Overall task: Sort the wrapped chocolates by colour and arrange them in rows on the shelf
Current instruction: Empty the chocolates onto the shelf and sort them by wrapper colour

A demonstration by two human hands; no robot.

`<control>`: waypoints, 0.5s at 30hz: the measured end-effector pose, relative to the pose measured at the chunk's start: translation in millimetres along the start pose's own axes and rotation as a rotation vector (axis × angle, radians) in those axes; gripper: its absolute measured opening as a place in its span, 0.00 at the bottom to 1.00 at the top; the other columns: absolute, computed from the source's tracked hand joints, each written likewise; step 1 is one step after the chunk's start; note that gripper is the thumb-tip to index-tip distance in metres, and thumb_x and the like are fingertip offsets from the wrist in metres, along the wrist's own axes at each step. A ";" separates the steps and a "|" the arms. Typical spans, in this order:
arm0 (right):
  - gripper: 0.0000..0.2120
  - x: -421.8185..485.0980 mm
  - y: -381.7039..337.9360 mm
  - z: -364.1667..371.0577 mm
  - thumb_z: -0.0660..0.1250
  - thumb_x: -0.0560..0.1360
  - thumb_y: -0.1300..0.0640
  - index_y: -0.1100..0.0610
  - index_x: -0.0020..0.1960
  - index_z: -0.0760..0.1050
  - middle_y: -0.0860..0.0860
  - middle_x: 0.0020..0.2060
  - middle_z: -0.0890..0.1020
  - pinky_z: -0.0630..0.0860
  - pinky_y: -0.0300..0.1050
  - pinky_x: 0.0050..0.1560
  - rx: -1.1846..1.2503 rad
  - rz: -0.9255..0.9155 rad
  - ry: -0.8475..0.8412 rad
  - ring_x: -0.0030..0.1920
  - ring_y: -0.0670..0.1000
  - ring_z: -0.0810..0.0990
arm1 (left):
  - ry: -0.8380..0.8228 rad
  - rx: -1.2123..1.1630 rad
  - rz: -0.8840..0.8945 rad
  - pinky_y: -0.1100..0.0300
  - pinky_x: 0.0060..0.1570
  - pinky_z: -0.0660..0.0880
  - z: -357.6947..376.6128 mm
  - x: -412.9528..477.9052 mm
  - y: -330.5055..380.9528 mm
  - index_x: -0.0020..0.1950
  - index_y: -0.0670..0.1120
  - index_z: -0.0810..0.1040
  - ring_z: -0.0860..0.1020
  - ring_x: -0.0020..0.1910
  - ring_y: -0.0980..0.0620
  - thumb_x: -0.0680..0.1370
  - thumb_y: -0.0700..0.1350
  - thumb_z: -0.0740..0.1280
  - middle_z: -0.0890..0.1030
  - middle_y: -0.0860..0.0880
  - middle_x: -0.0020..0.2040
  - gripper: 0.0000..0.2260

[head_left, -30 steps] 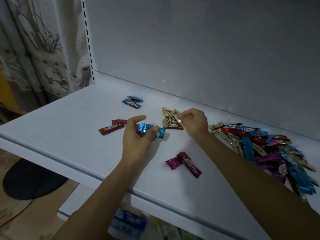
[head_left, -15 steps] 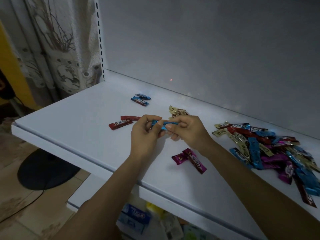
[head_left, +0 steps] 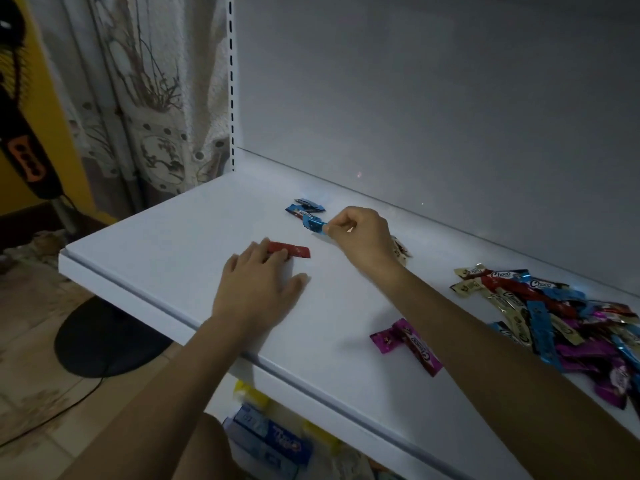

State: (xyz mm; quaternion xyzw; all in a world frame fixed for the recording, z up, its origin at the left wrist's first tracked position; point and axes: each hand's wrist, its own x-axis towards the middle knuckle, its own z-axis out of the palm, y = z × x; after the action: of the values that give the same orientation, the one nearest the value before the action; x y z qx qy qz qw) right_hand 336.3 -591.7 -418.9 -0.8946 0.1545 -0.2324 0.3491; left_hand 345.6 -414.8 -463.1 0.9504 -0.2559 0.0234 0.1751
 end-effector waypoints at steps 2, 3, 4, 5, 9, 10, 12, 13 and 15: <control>0.03 13.6 -2.5 14.7 0.69 0.73 0.56 0.52 0.41 0.80 0.47 0.40 0.81 0.73 0.41 0.37 -0.131 -0.025 0.017 0.40 0.47 0.78 | 0.053 -0.014 0.020 0.48 0.74 0.56 2.0 2.6 0.7 0.73 0.50 0.65 0.62 0.74 0.48 0.79 0.63 0.56 0.64 0.48 0.75 0.26; 0.03 20.0 -3.1 21.0 0.68 0.74 0.56 0.52 0.42 0.80 0.48 0.42 0.81 0.71 0.41 0.36 -0.202 -0.048 0.015 0.41 0.49 0.78 | 0.080 -0.027 0.026 0.49 0.73 0.57 1.7 3.0 0.7 0.71 0.50 0.65 0.64 0.72 0.49 0.79 0.62 0.57 0.66 0.49 0.73 0.25; 0.03 25.5 -3.3 26.5 0.67 0.74 0.56 0.52 0.44 0.80 0.48 0.44 0.80 0.69 0.41 0.36 -0.273 -0.084 0.002 0.43 0.49 0.78 | 0.093 -0.037 0.030 0.50 0.73 0.57 1.4 2.7 0.3 0.71 0.51 0.65 0.64 0.71 0.49 0.78 0.62 0.57 0.67 0.50 0.72 0.25; 0.04 30.0 -2.5 31.6 0.67 0.75 0.55 0.51 0.46 0.81 0.49 0.46 0.80 0.68 0.40 0.37 -0.346 -0.129 -0.030 0.45 0.50 0.78 | 0.088 -0.043 0.029 0.50 0.73 0.56 1.9 2.1 -0.3 0.72 0.53 0.63 0.64 0.70 0.50 0.78 0.63 0.56 0.67 0.51 0.70 0.25; 0.12 39.7 4.6 47.4 0.63 0.77 0.52 0.50 0.58 0.79 0.52 0.58 0.77 0.68 0.43 0.44 -0.540 -0.256 -0.230 0.54 0.55 0.77 | 0.082 -0.018 0.021 0.50 0.74 0.53 2.5 1.8 -0.5 0.76 0.55 0.58 0.61 0.72 0.50 0.78 0.63 0.55 0.65 0.50 0.71 0.28; 0.14 41.7 6.4 48.7 0.62 0.77 0.53 0.50 0.61 0.78 0.53 0.60 0.75 0.69 0.44 0.46 -0.541 -0.241 -0.254 0.55 0.56 0.76 | 0.082 -0.008 0.019 0.50 0.75 0.52 2.5 2.6 -0.4 0.76 0.55 0.59 0.59 0.73 0.49 0.78 0.64 0.54 0.63 0.49 0.72 0.28; 0.17 44.0 8.6 49.4 0.60 0.78 0.56 0.49 0.65 0.76 0.55 0.61 0.73 0.71 0.46 0.49 -0.537 -0.222 -0.282 0.56 0.57 0.75 | 0.061 -0.008 0.015 0.49 0.75 0.49 3.7 3.7 -0.6 0.76 0.54 0.59 0.54 0.77 0.48 0.79 0.63 0.54 0.57 0.48 0.78 0.28; 0.18 43.6 8.1 48.4 0.59 0.78 0.56 0.49 0.66 0.74 0.55 0.61 0.73 0.72 0.46 0.50 -0.544 -0.222 -0.287 0.56 0.57 0.75 | 0.050 -0.016 0.019 0.48 0.75 0.48 4.3 3.6 -0.6 0.76 0.54 0.58 0.51 0.78 0.47 0.79 0.63 0.54 0.53 0.48 0.79 0.28; 0.19 37.3 3.8 43.0 0.58 0.78 0.57 0.51 0.68 0.72 0.55 0.61 0.74 0.72 0.46 0.48 -0.548 -0.237 -0.262 0.55 0.56 0.75 | 0.027 -0.019 0.020 0.47 0.76 0.47 4.1 3.4 -1.3 0.77 0.55 0.54 0.47 0.79 0.47 0.79 0.64 0.53 0.48 0.49 0.80 0.29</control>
State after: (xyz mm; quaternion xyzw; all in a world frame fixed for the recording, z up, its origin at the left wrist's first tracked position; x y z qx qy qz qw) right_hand 389.9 -587.0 -437.9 -0.9893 0.0598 -0.1042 0.0825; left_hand 349.0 -416.8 -466.9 0.9458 -0.2629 0.0356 0.1874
